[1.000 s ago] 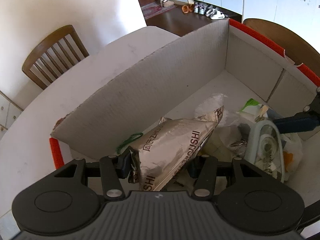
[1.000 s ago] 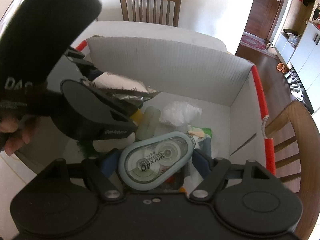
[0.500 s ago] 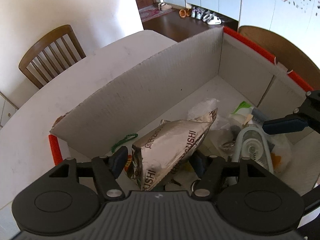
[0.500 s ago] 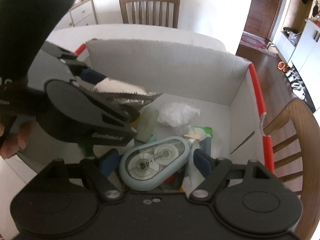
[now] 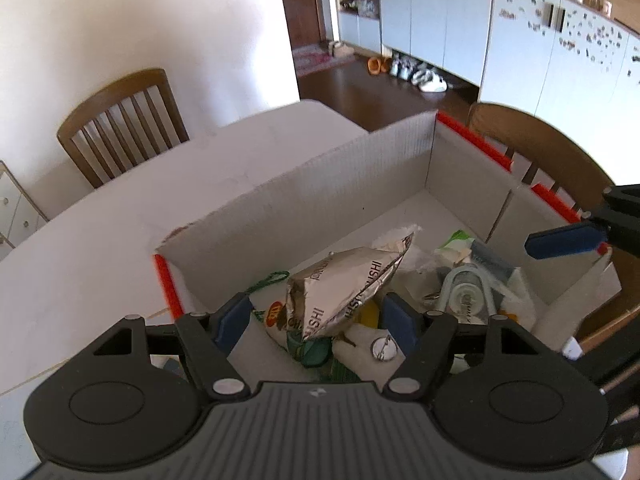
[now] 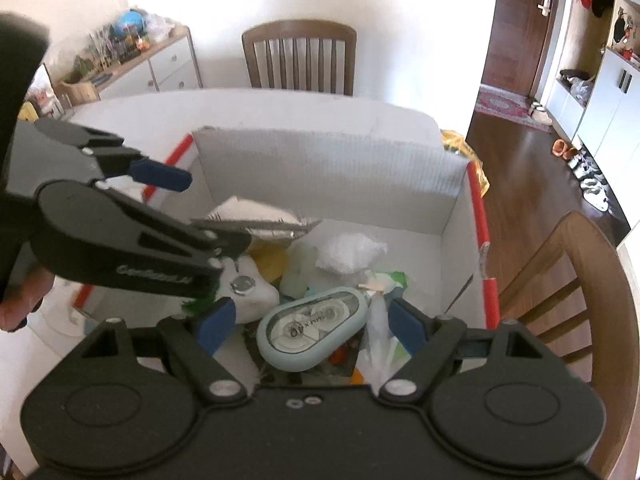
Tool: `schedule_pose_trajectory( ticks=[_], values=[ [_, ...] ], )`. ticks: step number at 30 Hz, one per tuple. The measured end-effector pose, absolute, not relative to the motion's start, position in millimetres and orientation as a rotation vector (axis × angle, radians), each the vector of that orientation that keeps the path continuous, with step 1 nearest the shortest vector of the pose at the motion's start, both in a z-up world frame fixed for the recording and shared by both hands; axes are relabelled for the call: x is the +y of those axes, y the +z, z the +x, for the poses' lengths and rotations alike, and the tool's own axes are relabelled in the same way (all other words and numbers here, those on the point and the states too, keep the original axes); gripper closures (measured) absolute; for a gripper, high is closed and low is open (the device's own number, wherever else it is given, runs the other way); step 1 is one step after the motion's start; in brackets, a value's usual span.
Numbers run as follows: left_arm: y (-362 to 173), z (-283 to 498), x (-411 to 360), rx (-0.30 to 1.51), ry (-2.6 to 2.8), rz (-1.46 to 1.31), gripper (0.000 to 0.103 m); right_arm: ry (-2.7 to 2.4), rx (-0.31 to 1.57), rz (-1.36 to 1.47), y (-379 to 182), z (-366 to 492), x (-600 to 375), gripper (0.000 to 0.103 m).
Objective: Organize objects
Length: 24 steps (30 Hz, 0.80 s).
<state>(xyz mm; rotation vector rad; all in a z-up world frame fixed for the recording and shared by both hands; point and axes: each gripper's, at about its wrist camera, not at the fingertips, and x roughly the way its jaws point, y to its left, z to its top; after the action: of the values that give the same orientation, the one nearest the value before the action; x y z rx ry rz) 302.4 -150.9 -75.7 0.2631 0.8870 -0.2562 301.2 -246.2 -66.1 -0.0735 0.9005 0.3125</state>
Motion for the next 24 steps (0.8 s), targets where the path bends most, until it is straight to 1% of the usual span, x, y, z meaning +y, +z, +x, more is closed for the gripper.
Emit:
schedule_pose_trajectory(
  ticks=[5, 11, 13, 15, 17, 22, 24],
  values=[
    [-52, 278, -141, 0.826, -0.256, 0.226, 0.03, 0.319, 0.856, -0.042, -48, 287, -251, 0.02],
    [-28, 251, -126, 0.762, -0.259, 0.183, 0.03, 0.314, 0.788, 0.022, -30, 271, -251, 0.016],
    [-22, 242, -121, 0.744, -0.264, 0.172, 0.028, 0.309, 0.764, 0.034, -23, 266, -249, 0.016],
    [-17, 235, -117, 0.723, -0.271, 0.164, 0.023, 0.306, 0.743, 0.039, -17, 260, -245, 0.015],
    [-12, 228, -112, 0.712, -0.278, 0.154, 0.022, 0.309, 0.719, 0.045, -11, 254, -242, 0.014],
    [-5, 216, -102, 0.699, -0.285, 0.111, 0.02, 0.308, 0.673, 0.079, -1, 240, -235, 0.008],
    [-4, 211, -99, 0.697, -0.286, 0.097, 0.016, 0.307, 0.662, 0.096, 1, 234, -233, 0.004]
  ],
)
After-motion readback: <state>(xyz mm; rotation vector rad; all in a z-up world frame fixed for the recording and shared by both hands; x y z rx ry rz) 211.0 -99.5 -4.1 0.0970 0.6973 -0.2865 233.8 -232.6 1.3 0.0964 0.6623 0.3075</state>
